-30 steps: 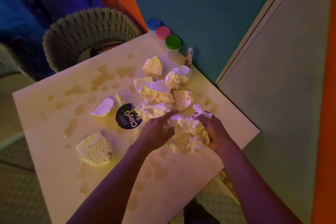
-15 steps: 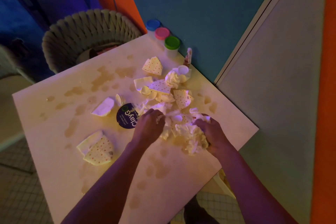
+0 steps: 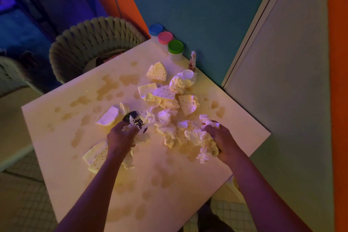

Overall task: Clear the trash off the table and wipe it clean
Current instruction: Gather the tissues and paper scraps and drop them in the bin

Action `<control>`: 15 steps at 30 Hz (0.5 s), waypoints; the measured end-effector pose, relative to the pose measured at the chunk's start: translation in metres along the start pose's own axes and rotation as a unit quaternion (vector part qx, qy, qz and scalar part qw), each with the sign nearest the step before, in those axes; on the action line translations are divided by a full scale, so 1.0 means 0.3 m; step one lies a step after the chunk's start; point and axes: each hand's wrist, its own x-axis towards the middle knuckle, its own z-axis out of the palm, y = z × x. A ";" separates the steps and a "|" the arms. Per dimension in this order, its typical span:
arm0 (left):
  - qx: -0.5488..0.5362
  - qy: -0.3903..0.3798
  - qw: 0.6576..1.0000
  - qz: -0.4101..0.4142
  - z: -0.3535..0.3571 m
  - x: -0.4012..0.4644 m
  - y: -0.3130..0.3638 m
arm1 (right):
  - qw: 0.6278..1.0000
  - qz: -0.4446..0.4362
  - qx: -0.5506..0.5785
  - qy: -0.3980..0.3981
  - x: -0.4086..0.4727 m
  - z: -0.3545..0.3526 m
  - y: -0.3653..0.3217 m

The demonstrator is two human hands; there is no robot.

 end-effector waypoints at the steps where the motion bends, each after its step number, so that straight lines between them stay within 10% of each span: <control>1: 0.008 -0.006 1.000 -0.008 -0.001 0.005 -0.015 | 1.000 0.000 -0.001 -0.003 0.004 0.005 0.002; 9: 0.178 -0.119 0.974 0.074 0.049 -0.001 -0.114 | 0.999 0.002 -0.036 -0.032 0.014 0.019 0.012; 15: 0.385 -0.192 0.889 0.155 0.106 0.016 -0.125 | 0.998 0.005 -0.049 -0.023 0.016 -0.010 0.020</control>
